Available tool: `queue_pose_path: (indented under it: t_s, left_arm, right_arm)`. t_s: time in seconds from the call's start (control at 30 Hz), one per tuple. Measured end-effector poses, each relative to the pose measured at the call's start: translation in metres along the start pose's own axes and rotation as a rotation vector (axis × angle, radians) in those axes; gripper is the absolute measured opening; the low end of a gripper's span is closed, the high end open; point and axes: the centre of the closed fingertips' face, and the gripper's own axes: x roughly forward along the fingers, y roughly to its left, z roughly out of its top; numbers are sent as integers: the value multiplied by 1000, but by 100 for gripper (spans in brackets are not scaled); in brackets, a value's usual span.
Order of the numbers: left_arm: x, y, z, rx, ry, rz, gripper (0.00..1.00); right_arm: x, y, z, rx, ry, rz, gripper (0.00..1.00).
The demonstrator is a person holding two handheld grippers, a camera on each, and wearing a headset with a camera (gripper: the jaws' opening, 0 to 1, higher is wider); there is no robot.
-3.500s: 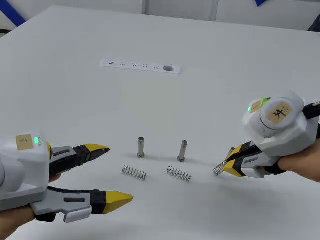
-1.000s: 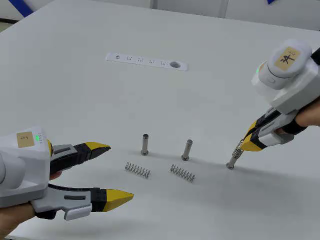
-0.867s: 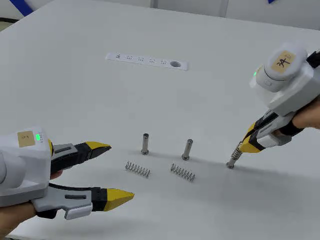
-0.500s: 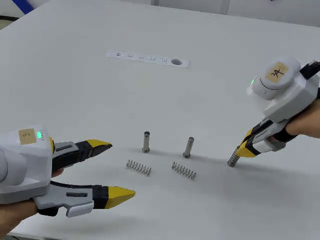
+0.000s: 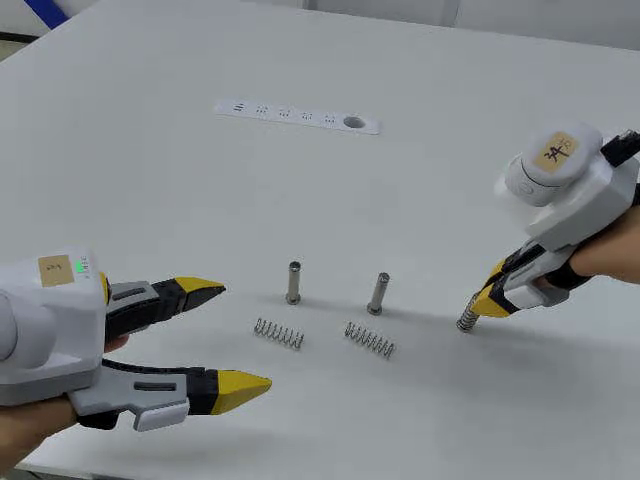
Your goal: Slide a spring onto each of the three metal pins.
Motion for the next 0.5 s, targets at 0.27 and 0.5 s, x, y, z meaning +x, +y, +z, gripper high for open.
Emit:
queue_pose_path:
  t_s: [0.27,0.5]
  left_arm:
    - [1,-1,1,5,0,-5,68]
    - [1,-1,1,7,-1,-8,68]
  right_arm:
    - [-10,0,6,-5,-43,-25,18]
    - [-27,2,17,-34,-80,-65,18]
